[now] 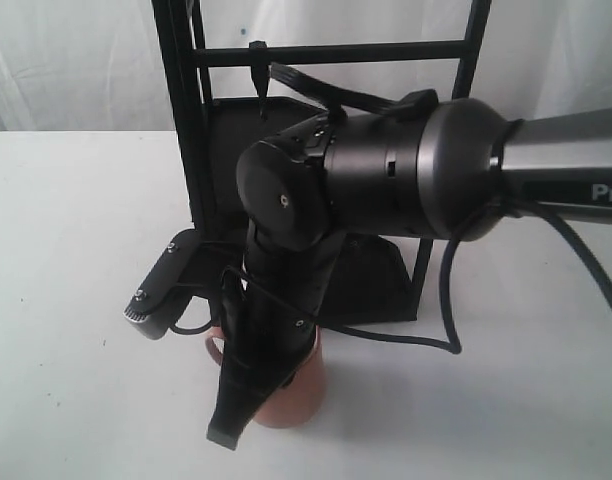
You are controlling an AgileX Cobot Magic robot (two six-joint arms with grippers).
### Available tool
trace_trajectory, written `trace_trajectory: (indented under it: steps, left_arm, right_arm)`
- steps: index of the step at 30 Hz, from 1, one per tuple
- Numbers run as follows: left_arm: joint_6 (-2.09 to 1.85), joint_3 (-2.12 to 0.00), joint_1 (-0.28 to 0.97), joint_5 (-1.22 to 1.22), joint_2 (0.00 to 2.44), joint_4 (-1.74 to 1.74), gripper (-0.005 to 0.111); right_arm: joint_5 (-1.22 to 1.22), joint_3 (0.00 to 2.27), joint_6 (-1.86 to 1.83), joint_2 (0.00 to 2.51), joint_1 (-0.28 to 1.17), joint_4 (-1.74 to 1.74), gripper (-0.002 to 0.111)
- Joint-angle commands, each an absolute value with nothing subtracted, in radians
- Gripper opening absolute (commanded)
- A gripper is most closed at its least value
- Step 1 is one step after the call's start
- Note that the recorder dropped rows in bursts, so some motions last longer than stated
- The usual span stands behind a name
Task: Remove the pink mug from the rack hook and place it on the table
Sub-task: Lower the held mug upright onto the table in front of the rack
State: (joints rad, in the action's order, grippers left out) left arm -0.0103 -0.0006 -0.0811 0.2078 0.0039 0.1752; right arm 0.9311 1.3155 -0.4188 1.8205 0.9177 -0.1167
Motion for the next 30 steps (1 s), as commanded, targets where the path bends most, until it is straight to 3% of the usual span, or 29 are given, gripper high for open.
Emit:
trace_trajectory:
  steps: [1, 20, 26, 30]
  left_arm:
    - [0.0, 0.0, -0.073, 0.207, 0.0, 0.172, 0.0]
    - [0.0, 0.0, -0.073, 0.207, 0.0, 0.172, 0.0]
    - [0.0, 0.0, -0.073, 0.207, 0.0, 0.172, 0.0]
    - [0.0, 0.0, -0.073, 0.207, 0.0, 0.172, 0.0]
  right_arm:
    - [0.897, 1.324, -0.394, 1.827, 0.917, -0.119, 0.0]
    - [0.865, 1.324, -0.355, 1.859, 0.917, -0.115, 0.0]
    - [0.895, 1.324, -0.352, 1.859, 0.917, -0.115, 0.017]
    - [0.902, 1.324, -0.351, 1.842, 0.917, -0.117, 0.02]
